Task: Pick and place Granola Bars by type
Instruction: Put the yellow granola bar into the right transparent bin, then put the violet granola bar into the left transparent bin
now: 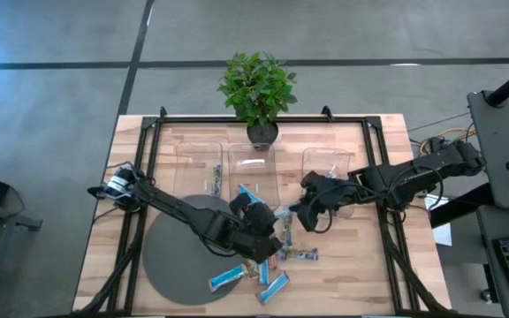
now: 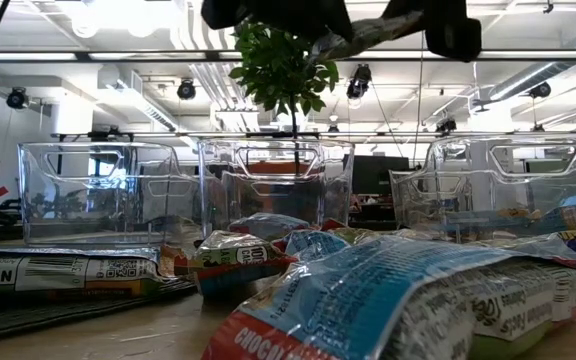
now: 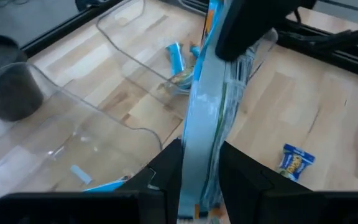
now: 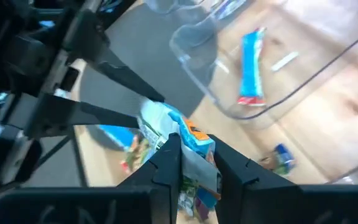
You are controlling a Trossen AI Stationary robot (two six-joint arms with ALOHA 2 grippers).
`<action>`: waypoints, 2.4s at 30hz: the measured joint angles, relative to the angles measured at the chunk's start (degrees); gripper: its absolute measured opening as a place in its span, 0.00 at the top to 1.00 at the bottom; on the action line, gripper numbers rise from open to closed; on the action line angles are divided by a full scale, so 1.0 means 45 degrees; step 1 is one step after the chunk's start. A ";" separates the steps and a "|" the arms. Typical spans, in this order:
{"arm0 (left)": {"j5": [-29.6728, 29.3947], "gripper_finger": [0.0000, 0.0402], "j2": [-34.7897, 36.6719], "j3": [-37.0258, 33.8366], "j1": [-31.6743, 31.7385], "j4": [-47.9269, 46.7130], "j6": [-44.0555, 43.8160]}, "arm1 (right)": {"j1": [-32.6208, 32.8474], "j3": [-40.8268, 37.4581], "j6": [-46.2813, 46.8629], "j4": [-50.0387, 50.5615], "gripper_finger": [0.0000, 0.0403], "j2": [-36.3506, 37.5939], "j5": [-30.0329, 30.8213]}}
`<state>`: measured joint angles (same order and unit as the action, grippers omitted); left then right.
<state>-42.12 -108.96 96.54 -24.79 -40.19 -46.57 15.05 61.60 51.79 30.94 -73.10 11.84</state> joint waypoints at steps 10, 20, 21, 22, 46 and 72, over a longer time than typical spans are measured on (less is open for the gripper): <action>0.0149 0.80 -0.0022 -0.0067 -0.0050 -0.0709 -0.0241 | -0.0007 -0.0005 -0.0266 0.0032 0.86 0.0106 0.0180; 0.0290 0.67 -0.0066 -0.0074 -0.0136 -0.3599 -0.3092 | 0.0226 -0.0005 -0.0458 0.4737 0.86 0.0845 0.5282; 0.0275 0.66 -0.0066 -0.0075 -0.0195 -0.3854 -0.3330 | 0.0305 -0.0005 -0.0363 0.5525 0.86 0.0894 0.5726; 0.0264 0.65 -0.0066 -0.0075 -0.0270 -0.4056 -0.3497 | 0.0365 -0.0005 -0.0277 0.6229 0.86 0.0925 0.6064; -0.0289 0.63 -0.0037 -0.0065 -0.1239 -0.5635 -0.5943 | 0.1256 -0.0316 -0.2603 0.9277 0.57 -0.3676 0.6490; 0.2929 0.63 0.0002 -0.0705 -0.1824 -0.6173 -0.9474 | 0.1951 -0.0612 0.4965 0.9351 0.45 0.3633 0.2894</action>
<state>-28.94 -108.95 93.37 -32.99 -67.97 -89.20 23.83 58.85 74.14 73.02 -56.75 24.87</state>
